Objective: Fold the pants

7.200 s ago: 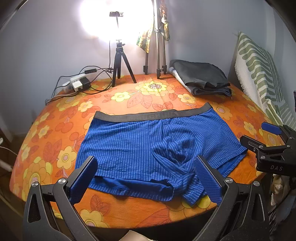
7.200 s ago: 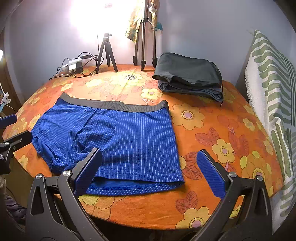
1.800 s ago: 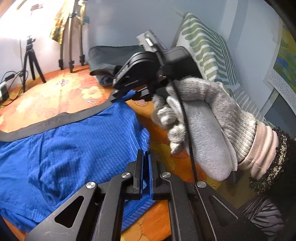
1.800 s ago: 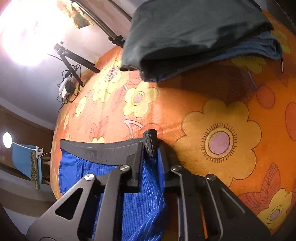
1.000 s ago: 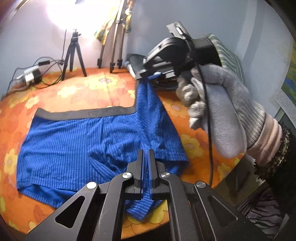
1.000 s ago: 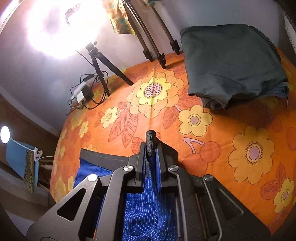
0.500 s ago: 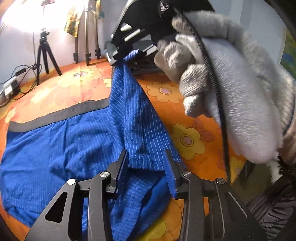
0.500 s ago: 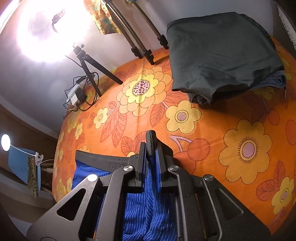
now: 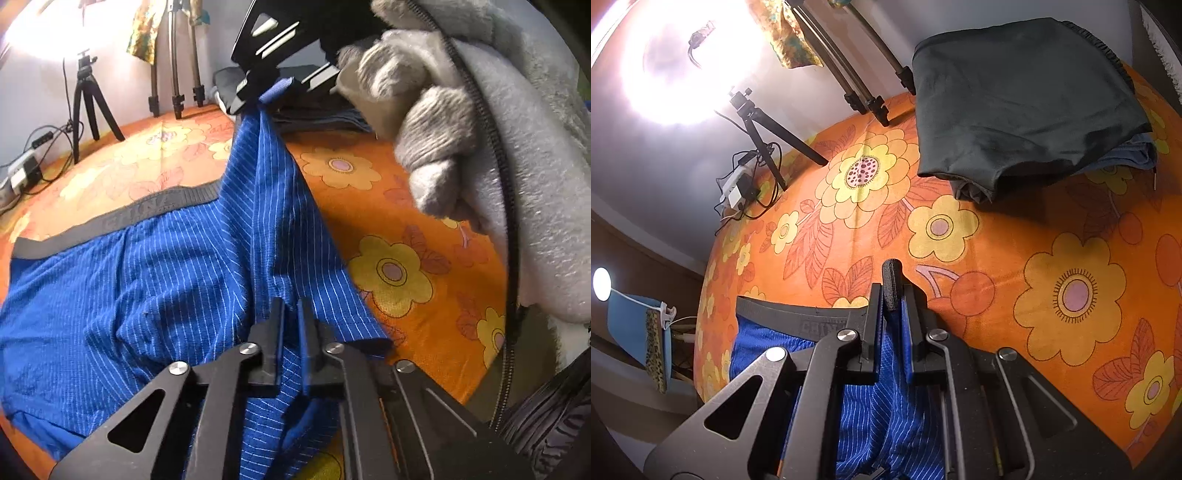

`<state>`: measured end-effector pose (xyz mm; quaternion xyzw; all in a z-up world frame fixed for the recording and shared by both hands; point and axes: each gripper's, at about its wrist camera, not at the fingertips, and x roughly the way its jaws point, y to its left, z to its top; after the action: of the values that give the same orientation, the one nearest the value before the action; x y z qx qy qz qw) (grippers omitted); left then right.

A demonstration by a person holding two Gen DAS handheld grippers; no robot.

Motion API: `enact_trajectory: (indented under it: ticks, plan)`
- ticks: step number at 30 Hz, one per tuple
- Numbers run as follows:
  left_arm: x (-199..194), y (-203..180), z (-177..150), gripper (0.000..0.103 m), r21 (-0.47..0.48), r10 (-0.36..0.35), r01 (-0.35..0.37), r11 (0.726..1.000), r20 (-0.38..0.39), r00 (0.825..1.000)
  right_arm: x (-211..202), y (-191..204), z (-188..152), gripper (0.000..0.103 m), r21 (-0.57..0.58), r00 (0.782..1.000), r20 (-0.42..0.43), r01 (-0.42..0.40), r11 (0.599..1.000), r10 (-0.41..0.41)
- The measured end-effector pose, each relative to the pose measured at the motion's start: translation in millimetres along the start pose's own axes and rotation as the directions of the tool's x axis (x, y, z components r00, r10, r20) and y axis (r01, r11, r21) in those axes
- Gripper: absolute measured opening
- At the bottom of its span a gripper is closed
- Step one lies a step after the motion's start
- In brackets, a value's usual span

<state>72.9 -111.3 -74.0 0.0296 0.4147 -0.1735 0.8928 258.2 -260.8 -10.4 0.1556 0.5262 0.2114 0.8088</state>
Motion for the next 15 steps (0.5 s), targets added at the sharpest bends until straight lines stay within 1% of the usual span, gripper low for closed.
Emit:
enact_trajectory:
  ticks: [5, 11, 15]
  plan:
    - [-24, 4, 3, 0.003, -0.04, -0.035, 0.038, 0.999, 0.058, 0.998, 0, 4, 0, 0.009, -0.015, 1.0, 0.003, 0.003, 1.0, -0.003]
    - [-62, 11, 9, 0.003, -0.074, -0.074, 0.085, 0.994, 0.134, 0.988, -4, 3, 2, 0.009, -0.001, 1.0, 0.015, -0.004, 1.0, 0.004]
    - [-85, 15, 7, 0.002, -0.08, -0.074, 0.089, 0.993, 0.177, 0.981, -9, 11, 5, 0.009, 0.019, 0.999, 0.028, -0.034, 0.999, 0.033]
